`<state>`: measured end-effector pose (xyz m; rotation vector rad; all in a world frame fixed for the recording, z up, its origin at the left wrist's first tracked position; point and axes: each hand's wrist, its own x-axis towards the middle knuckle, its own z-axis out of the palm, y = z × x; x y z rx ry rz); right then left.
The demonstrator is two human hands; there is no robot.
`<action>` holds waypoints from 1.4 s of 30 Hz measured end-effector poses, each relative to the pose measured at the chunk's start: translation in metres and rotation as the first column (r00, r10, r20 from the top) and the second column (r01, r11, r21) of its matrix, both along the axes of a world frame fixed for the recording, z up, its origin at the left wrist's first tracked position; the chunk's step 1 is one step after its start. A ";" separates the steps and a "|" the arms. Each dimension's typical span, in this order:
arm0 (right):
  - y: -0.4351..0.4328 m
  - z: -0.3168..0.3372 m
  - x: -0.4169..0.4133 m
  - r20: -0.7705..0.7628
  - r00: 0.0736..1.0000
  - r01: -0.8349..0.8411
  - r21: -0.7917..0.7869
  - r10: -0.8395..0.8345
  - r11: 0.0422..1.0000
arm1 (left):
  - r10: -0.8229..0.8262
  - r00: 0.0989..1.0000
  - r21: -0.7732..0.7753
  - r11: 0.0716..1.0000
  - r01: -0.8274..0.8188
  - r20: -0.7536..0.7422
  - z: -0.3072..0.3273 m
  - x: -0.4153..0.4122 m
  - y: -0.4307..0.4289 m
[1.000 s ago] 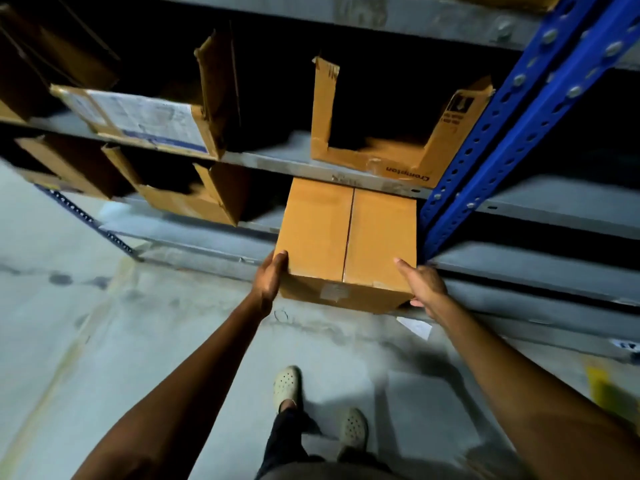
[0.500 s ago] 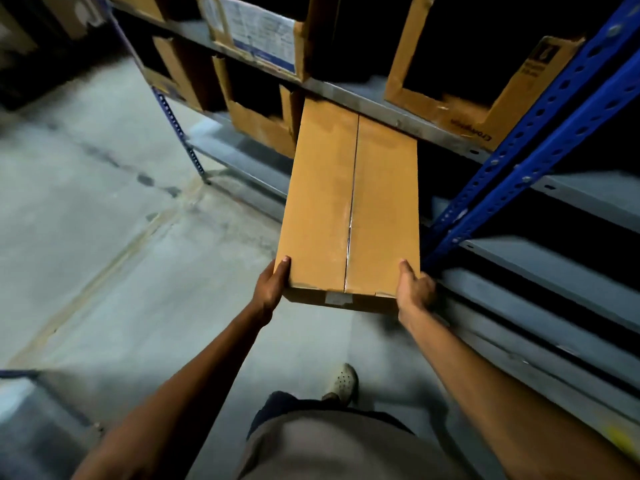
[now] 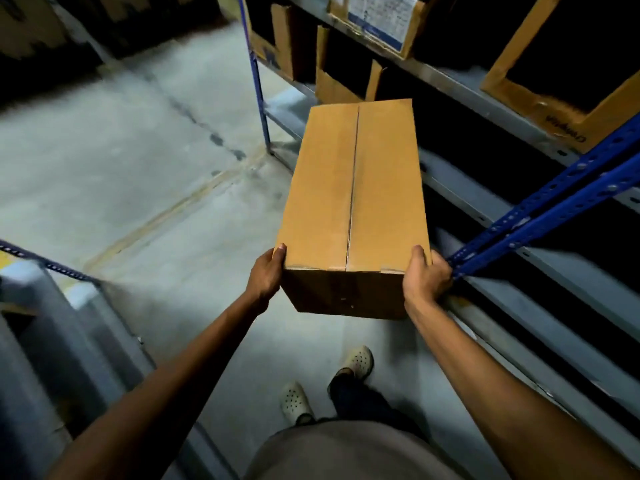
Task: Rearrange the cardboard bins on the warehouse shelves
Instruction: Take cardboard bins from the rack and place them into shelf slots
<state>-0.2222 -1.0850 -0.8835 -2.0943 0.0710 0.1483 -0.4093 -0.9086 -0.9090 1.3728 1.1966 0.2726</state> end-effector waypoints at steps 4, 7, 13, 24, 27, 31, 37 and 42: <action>0.033 0.028 0.002 0.086 0.990 -0.114 0.047 0.109 0.992 | 0.166 0.986 -0.051 0.985 -0.166 0.001 0.009 -0.022 0.008; 0.061 0.049 0.009 0.110 0.973 -0.198 -0.047 0.202 0.979 | 0.269 0.963 -0.107 0.957 -0.270 -0.021 0.019 -0.028 0.017; 0.093 0.063 0.025 0.099 0.889 -0.444 -0.050 0.447 0.894 | 0.392 0.915 -0.025 0.918 -0.396 -0.097 0.049 -0.019 0.056; 0.136 0.091 0.139 0.034 0.689 -0.620 0.546 0.724 0.564 | 0.420 0.786 -0.070 0.896 -0.439 0.454 0.098 0.029 0.137; 0.152 0.070 0.165 0.019 0.647 -0.634 0.569 0.762 0.524 | 0.441 0.745 -0.124 0.888 -0.442 0.501 0.103 0.047 0.140; 0.170 0.038 0.191 -0.053 0.666 -0.563 0.620 0.745 0.547 | 0.387 0.777 -0.157 0.920 -0.358 0.496 0.112 0.057 0.146; 0.197 0.073 0.190 -0.204 0.648 -0.446 0.680 0.734 0.582 | 0.247 0.814 -0.047 0.964 -0.262 0.526 0.155 0.063 0.152; 0.238 0.100 0.179 -0.285 0.649 -0.227 0.812 0.705 0.538 | -0.167 0.823 0.198 0.978 0.068 0.543 0.186 0.052 0.195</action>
